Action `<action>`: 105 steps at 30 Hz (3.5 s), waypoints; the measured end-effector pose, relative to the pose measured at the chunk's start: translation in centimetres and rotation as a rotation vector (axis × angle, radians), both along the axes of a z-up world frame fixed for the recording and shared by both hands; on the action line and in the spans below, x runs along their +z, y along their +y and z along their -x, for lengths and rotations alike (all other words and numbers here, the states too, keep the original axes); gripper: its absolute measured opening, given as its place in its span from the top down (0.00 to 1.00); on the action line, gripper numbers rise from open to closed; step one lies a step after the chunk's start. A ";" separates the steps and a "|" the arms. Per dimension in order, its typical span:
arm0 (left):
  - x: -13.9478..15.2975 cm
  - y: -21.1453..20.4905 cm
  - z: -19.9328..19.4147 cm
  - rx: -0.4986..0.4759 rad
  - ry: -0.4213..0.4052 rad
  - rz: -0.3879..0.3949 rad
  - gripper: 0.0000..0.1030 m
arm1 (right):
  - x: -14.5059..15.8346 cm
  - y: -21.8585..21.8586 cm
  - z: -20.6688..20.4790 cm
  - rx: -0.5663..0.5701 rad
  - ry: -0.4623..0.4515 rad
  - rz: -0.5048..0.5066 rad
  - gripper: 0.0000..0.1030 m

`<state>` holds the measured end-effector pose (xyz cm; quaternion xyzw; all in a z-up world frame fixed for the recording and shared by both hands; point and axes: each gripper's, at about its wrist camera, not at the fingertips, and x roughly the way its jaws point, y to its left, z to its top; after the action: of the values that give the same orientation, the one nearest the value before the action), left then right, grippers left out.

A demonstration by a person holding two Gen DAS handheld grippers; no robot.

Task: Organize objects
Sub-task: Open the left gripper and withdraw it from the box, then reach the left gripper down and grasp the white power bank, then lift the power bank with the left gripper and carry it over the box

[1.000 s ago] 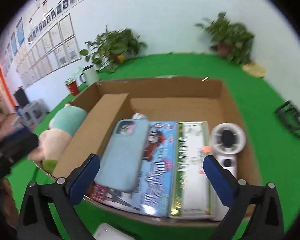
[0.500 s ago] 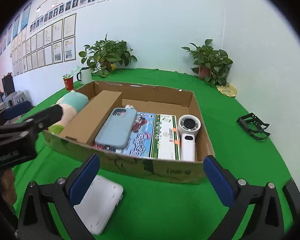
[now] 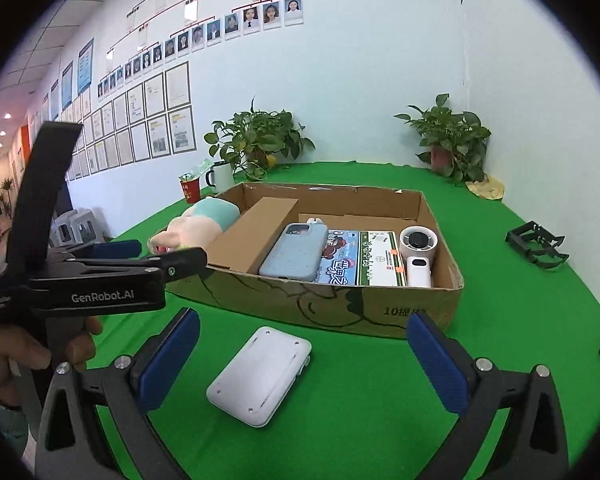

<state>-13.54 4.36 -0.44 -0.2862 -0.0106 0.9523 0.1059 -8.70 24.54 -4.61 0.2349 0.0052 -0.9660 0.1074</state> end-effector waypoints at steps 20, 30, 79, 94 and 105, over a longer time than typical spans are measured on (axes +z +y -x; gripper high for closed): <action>-11.1 2.3 5.6 -0.298 -0.550 -0.284 0.28 | -6.7 -1.0 1.3 0.103 -0.271 0.067 0.00; -11.3 6.1 3.3 -0.451 -0.628 -0.391 0.35 | -7.5 1.2 -0.2 0.098 -0.280 0.053 0.00; 2.5 6.1 7.7 -0.420 -0.282 -0.321 0.76 | 0.4 1.4 6.6 0.051 -0.088 0.027 0.33; 0.5 7.8 19.9 -0.365 -0.394 -0.343 0.77 | 0.4 3.8 16.9 0.094 -0.250 0.091 0.33; -5.1 8.3 26.4 -0.318 -0.599 -0.369 0.78 | -3.4 4.4 22.6 0.076 -0.469 0.143 0.33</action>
<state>-39.92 12.67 -5.56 -0.5257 -0.1676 0.7804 0.2942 -31.33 28.94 -8.00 0.4442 -0.0792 -0.8783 0.1582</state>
